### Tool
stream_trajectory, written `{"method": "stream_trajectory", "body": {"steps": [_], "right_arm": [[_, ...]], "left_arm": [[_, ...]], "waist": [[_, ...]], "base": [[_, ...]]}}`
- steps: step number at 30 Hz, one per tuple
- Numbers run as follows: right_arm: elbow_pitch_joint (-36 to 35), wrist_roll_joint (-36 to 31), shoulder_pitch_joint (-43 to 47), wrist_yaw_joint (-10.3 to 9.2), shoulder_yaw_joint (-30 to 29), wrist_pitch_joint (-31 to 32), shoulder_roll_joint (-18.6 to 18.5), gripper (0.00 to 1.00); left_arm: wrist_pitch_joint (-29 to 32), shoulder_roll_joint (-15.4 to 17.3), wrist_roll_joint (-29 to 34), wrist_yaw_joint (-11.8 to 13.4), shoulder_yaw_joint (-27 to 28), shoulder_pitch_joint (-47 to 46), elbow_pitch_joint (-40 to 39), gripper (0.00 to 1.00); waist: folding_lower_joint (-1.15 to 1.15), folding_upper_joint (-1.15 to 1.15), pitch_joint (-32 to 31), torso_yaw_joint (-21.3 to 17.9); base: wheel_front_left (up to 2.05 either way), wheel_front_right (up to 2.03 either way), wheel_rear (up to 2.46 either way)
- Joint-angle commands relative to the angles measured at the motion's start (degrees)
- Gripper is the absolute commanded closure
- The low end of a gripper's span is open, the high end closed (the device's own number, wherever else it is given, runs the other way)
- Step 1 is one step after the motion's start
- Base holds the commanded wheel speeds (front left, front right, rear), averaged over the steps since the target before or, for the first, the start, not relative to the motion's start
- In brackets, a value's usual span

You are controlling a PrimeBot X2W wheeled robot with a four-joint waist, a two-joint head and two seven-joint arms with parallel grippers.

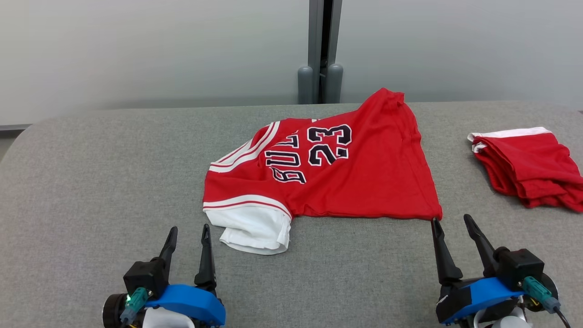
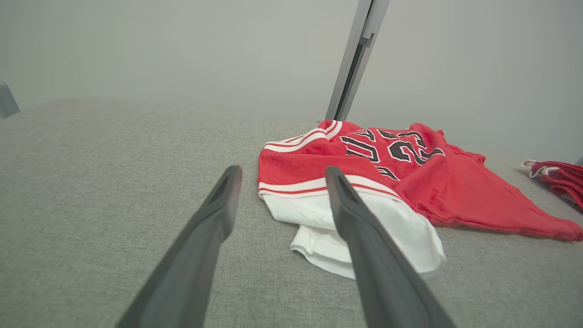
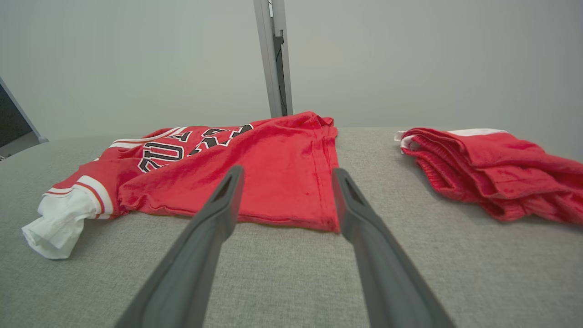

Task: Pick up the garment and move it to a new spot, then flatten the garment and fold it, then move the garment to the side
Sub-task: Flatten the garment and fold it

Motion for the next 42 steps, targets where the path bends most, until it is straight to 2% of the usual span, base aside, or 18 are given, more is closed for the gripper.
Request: {"method": "stream_trajectory", "body": {"steps": [1,15,30,31,33,34,42], "right_arm": [[0.1,0.0,0.5,0.0,0.1,-0.2,0.0,0.0],[0.6,-0.3,-1.1,0.0,1.1,-0.3,0.0,0.0],[1.9,-0.6,-2.2,0.0,0.9,-0.3,0.0,0.0],[2.2,-0.8,-2.4,0.0,0.8,-0.3,0.0,0.0],[3.1,-1.6,-3.2,0.0,0.1,-0.2,0.0,0.0],[3.7,-2.2,-3.7,0.0,-0.4,0.2,0.0,0.0],[11.5,-5.6,-10.9,0.0,-6.0,5.6,0.0,0.0]], "left_arm": [[-0.3,0.3,0.5,0.0,0.0,-0.2,0.5,0.0],[5.8,0.0,0.3,-1.1,-2.7,-7.5,13.4,0.0],[7.8,-1.4,-1.5,-2.7,-4.6,-13.4,25.6,0.0],[7.9,-1.5,-1.5,-2.9,-4.9,-13.6,26.0,0.53],[7.6,-1.7,-1.7,-3.2,-5.3,-13.9,26.8,0.94],[7.4,-1.8,-1.8,-3.3,-5.5,-14.2,27.1,1.0],[2.9,-1.3,-2.3,-2.2,-4.9,-14.5,25.5,1.0]], "waist": [[0.0,0.0,0.1,-0.1],[0.0,0.0,2.4,-2.7],[0.0,0.0,5.0,-4.6],[0.0,0.0,5.1,-4.5],[0.0,0.0,5.3,-4.3],[0.0,0.0,5.4,-4.1],[0.0,0.0,6.1,-1.8]], "base": [[0.0,0.0,0.0],[0.0,0.0,0.0],[0.0,0.0,0.0],[0.0,0.0,0.0],[0.0,0.0,0.0],[0.0,0.0,0.0],[0.0,0.0,0.0]]}}
